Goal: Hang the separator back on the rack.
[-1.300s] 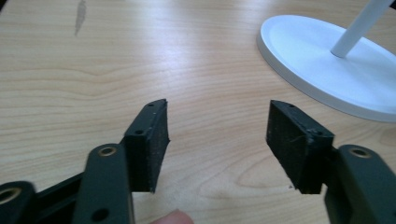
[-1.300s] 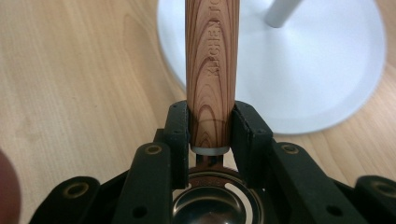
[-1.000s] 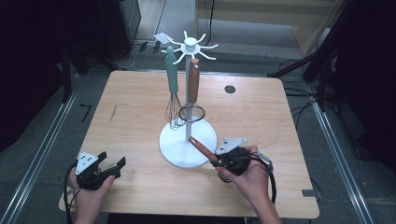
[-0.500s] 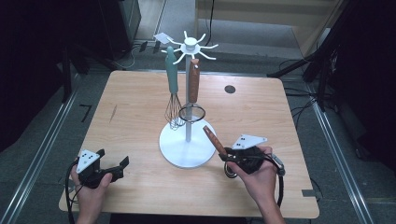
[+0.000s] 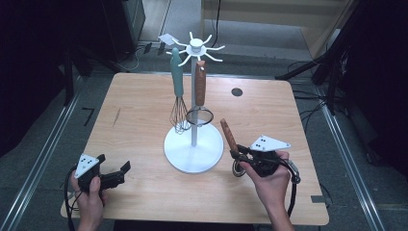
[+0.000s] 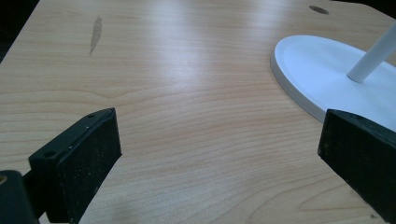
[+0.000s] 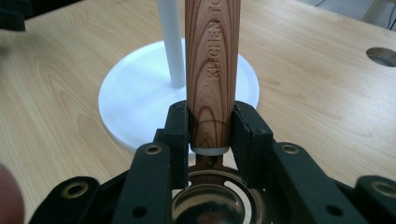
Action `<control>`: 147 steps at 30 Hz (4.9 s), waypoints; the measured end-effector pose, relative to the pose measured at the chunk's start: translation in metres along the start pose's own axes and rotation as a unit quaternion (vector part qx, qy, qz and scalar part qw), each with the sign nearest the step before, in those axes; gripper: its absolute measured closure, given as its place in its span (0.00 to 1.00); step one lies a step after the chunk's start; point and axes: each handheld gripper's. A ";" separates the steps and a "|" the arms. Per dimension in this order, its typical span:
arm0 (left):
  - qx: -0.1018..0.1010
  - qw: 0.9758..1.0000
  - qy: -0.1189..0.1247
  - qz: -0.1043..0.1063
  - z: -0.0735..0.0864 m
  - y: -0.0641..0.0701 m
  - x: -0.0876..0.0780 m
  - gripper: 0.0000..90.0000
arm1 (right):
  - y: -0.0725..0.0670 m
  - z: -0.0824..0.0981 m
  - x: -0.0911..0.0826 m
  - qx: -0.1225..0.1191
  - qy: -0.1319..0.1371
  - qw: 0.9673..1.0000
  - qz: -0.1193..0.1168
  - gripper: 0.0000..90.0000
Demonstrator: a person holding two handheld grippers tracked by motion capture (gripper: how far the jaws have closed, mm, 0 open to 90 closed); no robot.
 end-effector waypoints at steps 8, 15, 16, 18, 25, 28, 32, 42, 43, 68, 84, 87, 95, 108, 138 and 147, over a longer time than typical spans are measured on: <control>-0.001 1.000 -0.008 -0.010 0.003 -0.005 0.001 0.00 | -0.002 -0.006 -0.009 0.012 0.047 0.999 0.000 0.78; -0.003 1.000 -0.014 -0.013 0.006 -0.006 0.003 0.00 | -0.007 -0.013 -0.016 0.007 0.077 0.997 -0.004 0.78; -0.001 1.000 -0.015 -0.014 0.006 -0.005 0.004 0.00 | -0.007 -0.013 -0.017 0.008 0.078 0.997 -0.003 0.78; 0.005 1.000 -0.019 -0.016 0.007 -0.003 0.005 0.00 | -0.006 -0.014 -0.018 0.013 0.083 0.996 -0.002 0.78; 0.009 1.000 -0.022 -0.018 0.007 -0.002 0.007 0.00 | -0.007 -0.017 -0.019 0.015 0.094 0.995 -0.002 0.78; 0.009 1.000 -0.022 -0.018 0.007 -0.003 0.007 0.00 | -0.008 -0.021 -0.019 0.013 0.101 0.995 -0.005 0.78; 0.011 0.999 -0.023 -0.020 0.007 -0.002 0.008 0.00 | -0.010 -0.027 -0.021 0.009 0.113 0.993 -0.010 0.78; 0.012 0.999 -0.025 -0.020 0.008 -0.002 0.008 0.00 | -0.014 -0.043 -0.026 0.004 0.143 0.990 -0.015 0.78; 0.012 0.999 -0.025 -0.020 0.008 -0.002 0.008 0.00 | -0.015 -0.045 -0.027 0.004 0.144 0.990 -0.015 0.78; 0.020 0.999 -0.027 -0.023 0.008 0.001 0.008 0.00 | -0.023 -0.076 -0.032 -0.017 0.181 0.983 -0.020 0.78; 0.023 0.999 -0.026 -0.023 0.009 0.001 0.009 0.00 | -0.028 -0.093 -0.032 -0.026 0.193 0.981 -0.023 0.78; 0.023 0.999 -0.026 -0.022 0.009 0.001 0.009 0.00 | -0.028 -0.096 -0.032 -0.026 0.196 0.980 -0.025 0.78; 0.024 0.999 -0.025 -0.020 0.010 0.001 0.008 0.00 | -0.028 -0.105 -0.037 -0.027 0.208 0.978 -0.021 0.78; 0.027 0.999 -0.024 -0.019 0.011 0.001 0.007 0.00 | -0.031 -0.117 -0.038 -0.023 0.228 0.973 -0.023 0.78; 0.027 0.999 -0.023 -0.021 0.012 0.002 0.006 0.00 | -0.029 -0.135 -0.029 -0.016 0.230 0.973 -0.034 0.73; 0.029 0.999 -0.024 -0.022 0.012 0.002 0.006 0.00 | -0.025 -0.118 -0.030 -0.021 0.236 0.972 0.015 0.42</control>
Point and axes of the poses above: each handheld gripper's, and its own axes: x roughly forward along the jaws, z roughly out of its underside, y roughly to its right, and after that the axes turned 3 degrees about -z, right-handed
